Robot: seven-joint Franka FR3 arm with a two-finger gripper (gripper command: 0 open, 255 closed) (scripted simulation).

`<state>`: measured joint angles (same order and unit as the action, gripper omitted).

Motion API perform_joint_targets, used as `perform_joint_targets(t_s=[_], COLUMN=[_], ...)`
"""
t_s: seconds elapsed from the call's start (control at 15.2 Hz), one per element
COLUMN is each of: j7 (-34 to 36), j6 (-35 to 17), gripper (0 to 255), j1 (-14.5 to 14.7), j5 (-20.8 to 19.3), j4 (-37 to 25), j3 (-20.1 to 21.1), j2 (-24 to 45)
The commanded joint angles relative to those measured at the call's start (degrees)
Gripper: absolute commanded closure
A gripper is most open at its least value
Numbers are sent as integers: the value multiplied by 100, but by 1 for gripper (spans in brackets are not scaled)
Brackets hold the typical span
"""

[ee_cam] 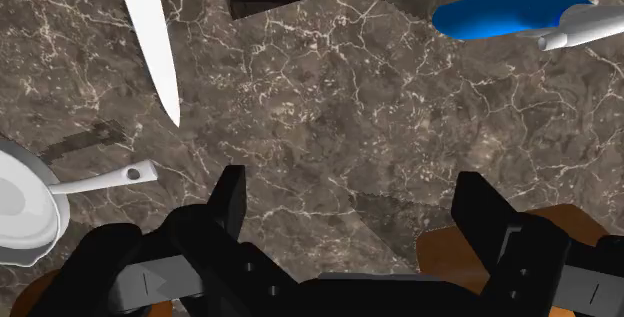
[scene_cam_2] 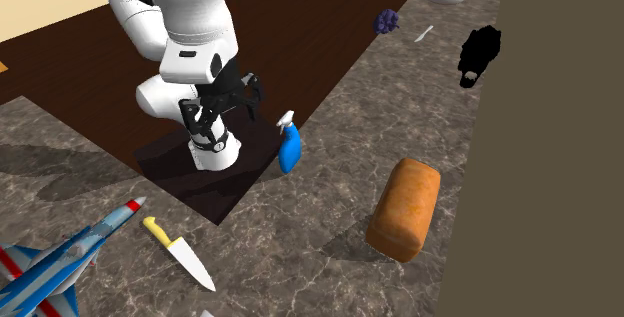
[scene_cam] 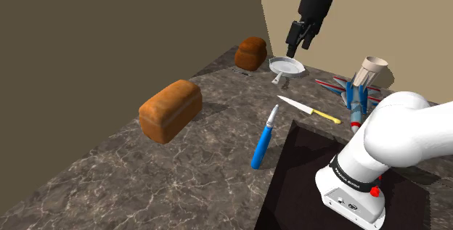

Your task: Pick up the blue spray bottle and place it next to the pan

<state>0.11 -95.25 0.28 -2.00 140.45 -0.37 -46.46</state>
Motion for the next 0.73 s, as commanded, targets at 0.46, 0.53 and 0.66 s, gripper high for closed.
perform_joint_targets(t_s=[0.46, 0.53, 0.66], j7=[2096, 2390, 2972], j6=[-333, -409, -588], gripper=[0, 0, 0], j1=[-486, -536, -617], j5=[1021, 1195, 1569], j4=[1020, 1168, 1466], j3=[326, 379, 492], j2=[92, 108, 146])
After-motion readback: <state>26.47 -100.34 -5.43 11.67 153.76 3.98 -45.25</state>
